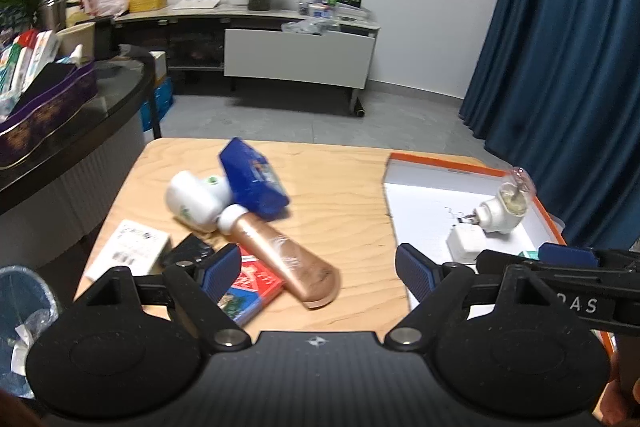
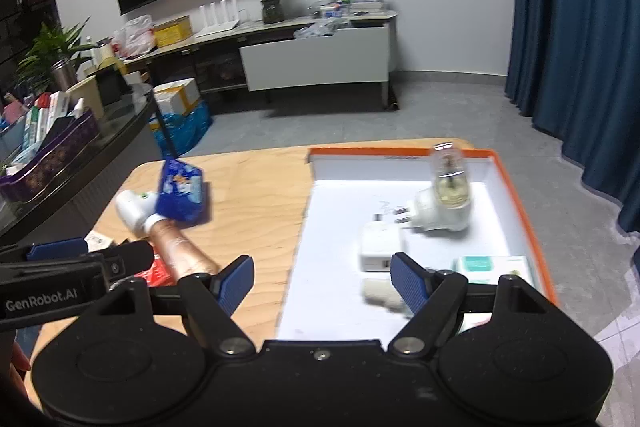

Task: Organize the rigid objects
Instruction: 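Move both open tools back to the pile of items, then grasp the white barcode box with left tool while right tool grasps the red tiger-print card box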

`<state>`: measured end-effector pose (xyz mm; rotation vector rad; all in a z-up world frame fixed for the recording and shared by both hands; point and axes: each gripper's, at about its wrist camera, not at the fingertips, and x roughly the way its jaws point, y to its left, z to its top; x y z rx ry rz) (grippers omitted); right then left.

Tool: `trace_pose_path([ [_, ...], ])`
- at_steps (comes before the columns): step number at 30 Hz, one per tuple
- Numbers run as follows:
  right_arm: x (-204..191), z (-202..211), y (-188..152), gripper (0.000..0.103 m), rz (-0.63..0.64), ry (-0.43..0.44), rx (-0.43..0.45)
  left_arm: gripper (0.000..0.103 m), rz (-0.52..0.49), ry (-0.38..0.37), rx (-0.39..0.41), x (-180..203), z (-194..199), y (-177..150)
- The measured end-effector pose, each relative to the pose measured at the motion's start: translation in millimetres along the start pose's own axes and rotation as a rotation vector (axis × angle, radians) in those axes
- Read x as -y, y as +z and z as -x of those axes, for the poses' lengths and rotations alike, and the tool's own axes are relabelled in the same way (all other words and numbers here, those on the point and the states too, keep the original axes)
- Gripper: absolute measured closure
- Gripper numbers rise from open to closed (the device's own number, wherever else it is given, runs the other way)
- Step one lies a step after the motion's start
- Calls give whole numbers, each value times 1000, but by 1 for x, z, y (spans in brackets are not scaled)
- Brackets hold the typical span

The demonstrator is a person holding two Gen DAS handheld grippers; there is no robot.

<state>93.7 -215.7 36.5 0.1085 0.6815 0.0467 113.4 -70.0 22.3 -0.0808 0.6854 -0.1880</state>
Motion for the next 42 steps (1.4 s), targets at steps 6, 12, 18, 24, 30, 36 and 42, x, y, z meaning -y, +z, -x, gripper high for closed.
trace_pose_path([
  [6,-31,-10,-4,14,44,48,-23,17,21,45,3,-31,9,-8],
  [12,-59,-23,-10,14,79,90,-52,16,58,64,-14,-60,12,-16],
  [18,-71,-27,-16,14,106,111,-73,13,76,111,-38,-92,7,-27],
  [24,-70,-33,-19,14,99,110,-85,11,89,180,-79,-125,-19,-30],
  [30,-70,-37,-20,14,93,112,-89,11,60,196,-121,-142,-55,-22],
  [36,-81,-41,-24,14,67,163,-124,15,7,175,-129,-150,-77,-16],
  [42,-113,-58,-29,14,-21,205,-203,43,-12,184,-98,-158,-72,-15],
])
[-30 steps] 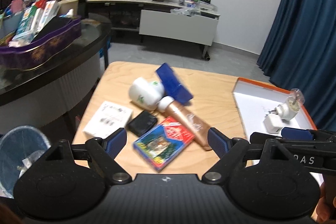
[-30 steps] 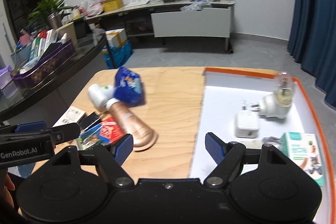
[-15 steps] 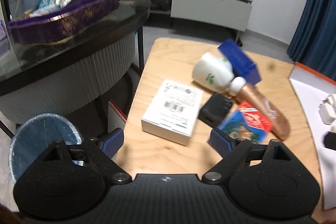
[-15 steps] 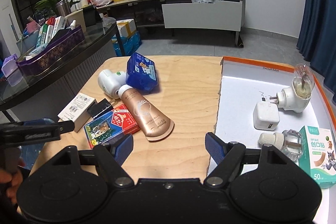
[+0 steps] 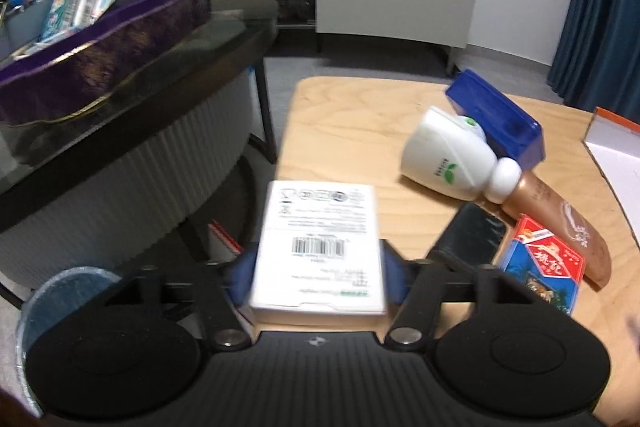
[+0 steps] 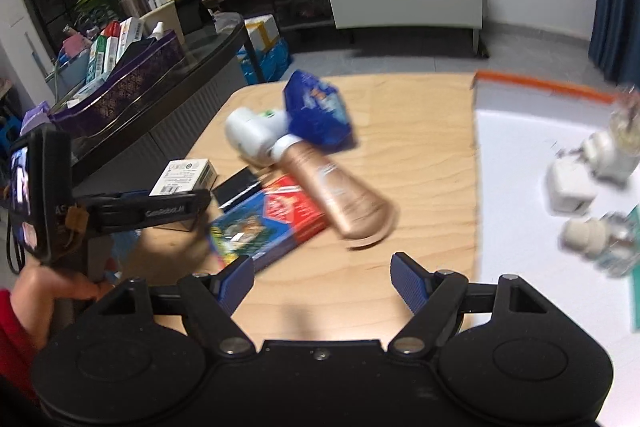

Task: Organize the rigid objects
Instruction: 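Grasp the white barcode box with left tool while right tool grasps the red tiger-print card box, then carry the white barcode box and red card box toward the orange-rimmed box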

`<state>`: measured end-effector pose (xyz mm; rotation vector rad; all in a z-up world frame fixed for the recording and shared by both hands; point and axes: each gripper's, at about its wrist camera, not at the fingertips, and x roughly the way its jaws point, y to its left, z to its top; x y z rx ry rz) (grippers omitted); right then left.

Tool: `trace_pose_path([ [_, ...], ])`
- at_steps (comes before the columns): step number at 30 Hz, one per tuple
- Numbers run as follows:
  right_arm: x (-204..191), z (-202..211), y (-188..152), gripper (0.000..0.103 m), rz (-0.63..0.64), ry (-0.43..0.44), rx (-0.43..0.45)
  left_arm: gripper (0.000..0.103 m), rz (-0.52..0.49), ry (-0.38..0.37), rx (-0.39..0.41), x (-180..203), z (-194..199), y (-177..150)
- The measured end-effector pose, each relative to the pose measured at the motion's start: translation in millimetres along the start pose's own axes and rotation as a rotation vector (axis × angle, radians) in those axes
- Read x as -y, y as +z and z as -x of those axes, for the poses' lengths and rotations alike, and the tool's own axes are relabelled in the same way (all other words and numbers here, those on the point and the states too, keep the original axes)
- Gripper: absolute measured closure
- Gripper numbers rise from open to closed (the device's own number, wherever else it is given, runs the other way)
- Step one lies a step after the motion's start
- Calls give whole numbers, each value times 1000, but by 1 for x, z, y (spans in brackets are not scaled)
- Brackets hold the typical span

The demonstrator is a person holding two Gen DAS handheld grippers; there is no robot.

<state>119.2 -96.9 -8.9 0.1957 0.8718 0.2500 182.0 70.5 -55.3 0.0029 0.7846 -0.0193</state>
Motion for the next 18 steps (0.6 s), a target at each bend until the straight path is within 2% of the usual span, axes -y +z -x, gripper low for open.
trace_pose_path([
  [4,-15,-24,4,14,-148,34,-40,43,13,-28,26,-7,14,-5],
  [10,-37,-57,10,12,-309,-81,-53,43,33,-61,95,-9,41,-6],
  [12,-45,-63,14,10,-314,-130,-38,44,27,-25,112,-11,46,-8],
  [14,-53,-70,17,5,-309,-182,-26,43,63,-49,112,-19,45,-10],
  [16,-62,-78,20,0,-255,-219,-27,43,79,-42,108,-23,45,-12],
  [18,-65,-78,18,3,-202,-247,-18,43,72,-38,118,-23,46,-12],
])
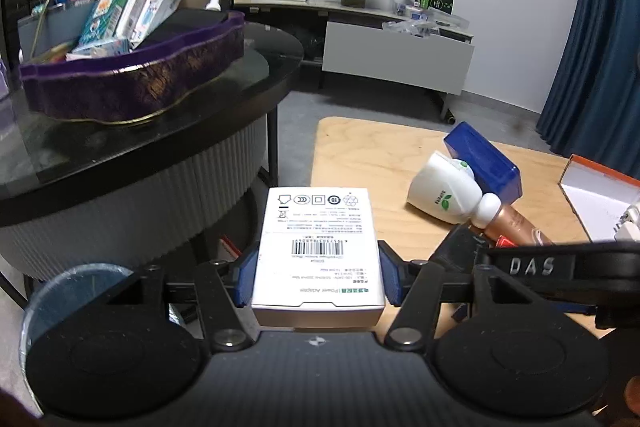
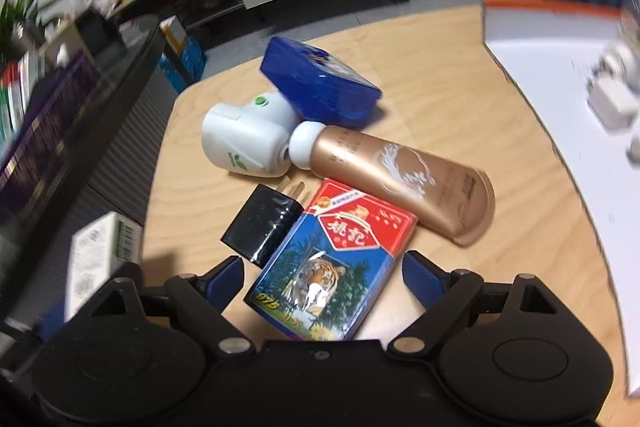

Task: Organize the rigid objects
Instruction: 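Carry the white barcode box and red card box toward the orange-rimmed box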

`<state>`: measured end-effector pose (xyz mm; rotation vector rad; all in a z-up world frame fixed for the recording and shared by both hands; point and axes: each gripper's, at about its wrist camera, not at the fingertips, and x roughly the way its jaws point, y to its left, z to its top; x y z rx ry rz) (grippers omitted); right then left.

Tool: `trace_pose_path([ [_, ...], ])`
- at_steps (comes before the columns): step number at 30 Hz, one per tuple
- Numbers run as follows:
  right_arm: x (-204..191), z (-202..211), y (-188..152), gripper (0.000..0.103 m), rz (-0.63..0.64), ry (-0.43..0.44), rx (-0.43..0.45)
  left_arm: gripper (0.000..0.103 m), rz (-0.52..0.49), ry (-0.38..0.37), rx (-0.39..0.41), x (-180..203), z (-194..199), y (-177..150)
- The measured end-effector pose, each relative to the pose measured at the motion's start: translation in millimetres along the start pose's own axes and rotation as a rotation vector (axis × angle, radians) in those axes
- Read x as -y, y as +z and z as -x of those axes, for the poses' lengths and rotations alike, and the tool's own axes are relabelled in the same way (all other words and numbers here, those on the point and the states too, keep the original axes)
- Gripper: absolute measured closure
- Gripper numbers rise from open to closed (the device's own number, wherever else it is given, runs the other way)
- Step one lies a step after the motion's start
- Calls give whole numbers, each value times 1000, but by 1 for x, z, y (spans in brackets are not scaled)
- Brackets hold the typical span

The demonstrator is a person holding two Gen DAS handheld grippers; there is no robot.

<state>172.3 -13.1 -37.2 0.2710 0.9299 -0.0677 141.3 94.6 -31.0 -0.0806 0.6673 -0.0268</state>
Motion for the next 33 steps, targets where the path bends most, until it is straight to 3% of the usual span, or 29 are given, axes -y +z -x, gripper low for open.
trace_pose_path([
  [6,28,20,-11,27,143,52,-6,43,18,-61,4,0,5,3],
  [9,43,23,-17,26,179,43,-7,43,0,-77,6,6,5,2],
  [10,45,23,-16,20,177,54,-3,43,-1,-86,2,9,4,2],
  [14,30,10,-12,15,286,43,22,43,-23,-91,12,19,10,4],
  [15,26,7,-13,17,321,23,42,43,-13,-92,10,20,12,4],
  [16,25,6,-13,28,331,16,68,43,-5,-93,11,21,15,4],
  [17,25,7,-13,32,326,21,72,43,-5,-94,12,23,18,2],
  [20,29,14,-17,33,337,2,86,43,-8,-94,13,31,28,-4],
  [23,45,31,-19,33,298,39,103,43,-3,-106,3,42,35,-9],
  [27,72,71,-17,33,286,45,196,43,0,-145,4,64,47,-12],
  [33,142,133,-12,33,226,-11,320,43,-28,-242,52,126,76,-9],
])
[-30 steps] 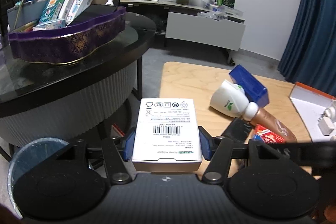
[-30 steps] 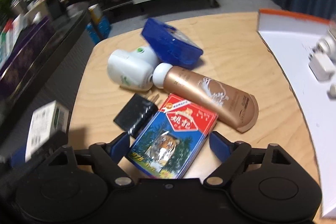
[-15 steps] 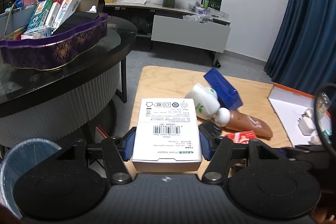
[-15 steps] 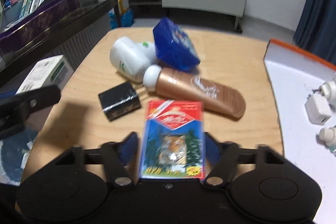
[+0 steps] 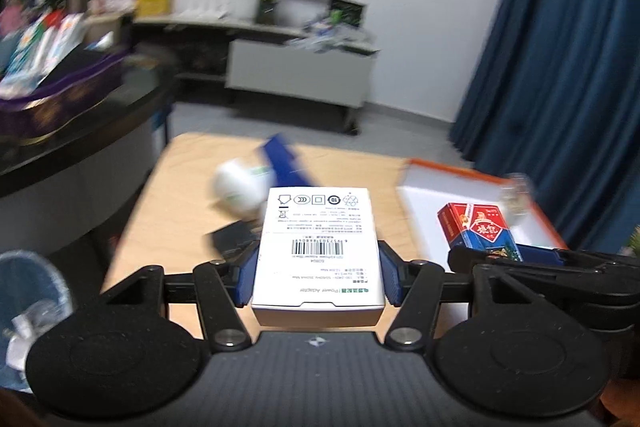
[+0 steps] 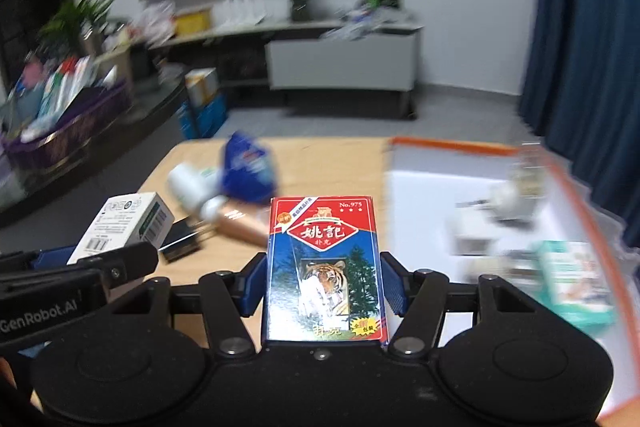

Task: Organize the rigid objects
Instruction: 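Carry the white barcode box and red card box toward the orange-rimmed box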

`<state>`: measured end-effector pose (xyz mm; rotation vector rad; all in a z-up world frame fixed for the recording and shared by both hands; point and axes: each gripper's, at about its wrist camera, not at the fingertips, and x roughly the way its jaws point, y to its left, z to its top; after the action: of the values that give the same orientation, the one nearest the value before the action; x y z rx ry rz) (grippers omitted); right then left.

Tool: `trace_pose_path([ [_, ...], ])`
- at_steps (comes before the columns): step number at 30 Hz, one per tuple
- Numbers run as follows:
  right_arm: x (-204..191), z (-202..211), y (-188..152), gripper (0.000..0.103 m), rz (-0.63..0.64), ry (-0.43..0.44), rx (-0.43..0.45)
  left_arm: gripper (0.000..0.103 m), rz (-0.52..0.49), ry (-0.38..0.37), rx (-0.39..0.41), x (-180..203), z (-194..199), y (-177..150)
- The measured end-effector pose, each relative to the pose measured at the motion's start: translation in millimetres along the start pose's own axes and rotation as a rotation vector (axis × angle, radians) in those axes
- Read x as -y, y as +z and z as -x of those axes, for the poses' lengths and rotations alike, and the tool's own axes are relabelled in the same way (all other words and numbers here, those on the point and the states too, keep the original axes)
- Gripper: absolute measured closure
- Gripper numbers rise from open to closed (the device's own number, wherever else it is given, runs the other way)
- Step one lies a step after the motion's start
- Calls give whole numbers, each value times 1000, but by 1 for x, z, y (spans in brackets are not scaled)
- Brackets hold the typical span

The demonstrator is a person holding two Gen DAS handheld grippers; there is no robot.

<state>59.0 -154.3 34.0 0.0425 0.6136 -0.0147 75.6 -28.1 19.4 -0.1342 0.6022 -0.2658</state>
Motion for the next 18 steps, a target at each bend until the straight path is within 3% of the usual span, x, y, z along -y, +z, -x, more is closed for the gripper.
trace_pose_path([
  [4,58,32,-2,32,-33,-70,50,43,-35,-87,8,51,-2,11],
  [10,134,59,-14,32,-111,-143,81,43,-48,-127,25,112,-15,9],
  [18,156,69,-37,32,-132,-112,81,43,-84,-113,-20,133,-18,-28],
])
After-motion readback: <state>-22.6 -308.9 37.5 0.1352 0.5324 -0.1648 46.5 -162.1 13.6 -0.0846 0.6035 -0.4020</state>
